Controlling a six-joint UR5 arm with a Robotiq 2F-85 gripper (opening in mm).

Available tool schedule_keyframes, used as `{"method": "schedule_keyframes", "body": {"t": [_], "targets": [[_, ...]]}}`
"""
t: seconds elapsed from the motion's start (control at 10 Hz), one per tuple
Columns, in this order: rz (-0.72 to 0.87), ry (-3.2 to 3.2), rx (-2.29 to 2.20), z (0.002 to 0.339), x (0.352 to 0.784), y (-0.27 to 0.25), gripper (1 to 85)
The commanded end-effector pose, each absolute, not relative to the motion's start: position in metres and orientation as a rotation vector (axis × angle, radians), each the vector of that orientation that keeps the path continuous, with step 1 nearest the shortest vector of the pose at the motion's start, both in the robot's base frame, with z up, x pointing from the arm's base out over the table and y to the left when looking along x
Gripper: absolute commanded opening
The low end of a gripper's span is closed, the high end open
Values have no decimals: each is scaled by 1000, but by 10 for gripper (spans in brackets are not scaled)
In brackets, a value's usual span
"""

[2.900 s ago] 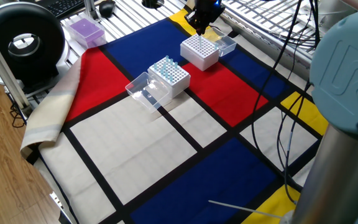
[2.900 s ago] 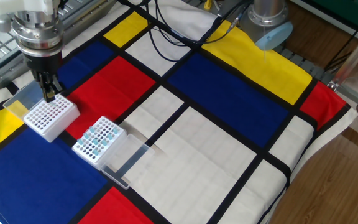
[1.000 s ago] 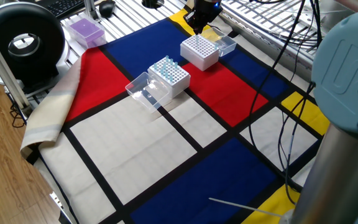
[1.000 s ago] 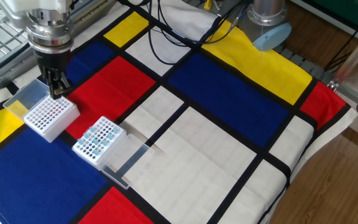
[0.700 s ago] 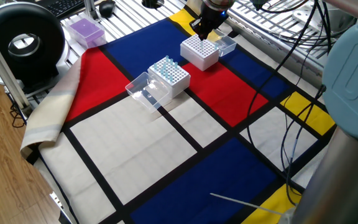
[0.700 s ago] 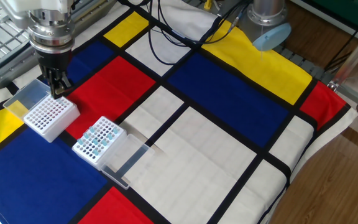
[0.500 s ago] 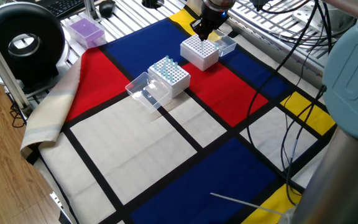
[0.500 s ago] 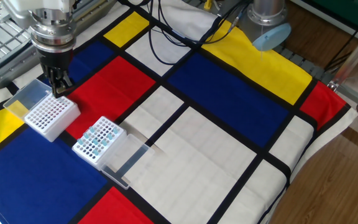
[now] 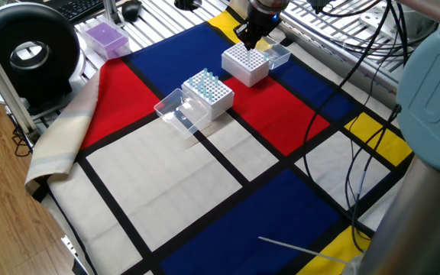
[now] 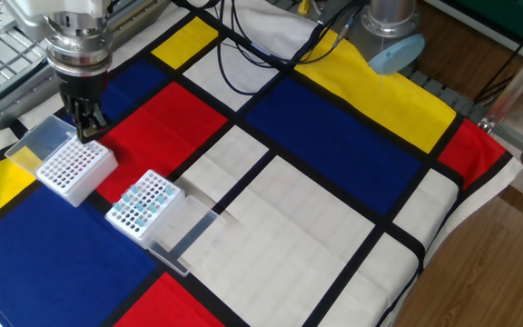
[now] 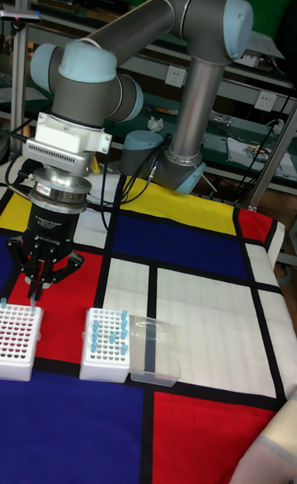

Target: Transfer all medium pipette tips from one holder to another

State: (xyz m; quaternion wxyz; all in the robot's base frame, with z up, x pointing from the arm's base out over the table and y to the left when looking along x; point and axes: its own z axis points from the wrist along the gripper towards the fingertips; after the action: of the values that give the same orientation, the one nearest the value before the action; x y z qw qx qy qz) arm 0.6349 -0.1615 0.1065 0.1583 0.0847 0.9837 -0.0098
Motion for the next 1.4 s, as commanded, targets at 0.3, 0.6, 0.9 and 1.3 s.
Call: {"method": "schedule_keyframes", "body": {"t": [0.3, 0.6, 0.9, 1.3], "targets": [[-3, 2880, 132, 100, 622, -160, 277], [3, 2888, 129, 99, 620, -160, 300], [5, 2895, 192, 97, 621, -158, 240], [13, 2930, 295, 103, 626, -124, 217]]}}
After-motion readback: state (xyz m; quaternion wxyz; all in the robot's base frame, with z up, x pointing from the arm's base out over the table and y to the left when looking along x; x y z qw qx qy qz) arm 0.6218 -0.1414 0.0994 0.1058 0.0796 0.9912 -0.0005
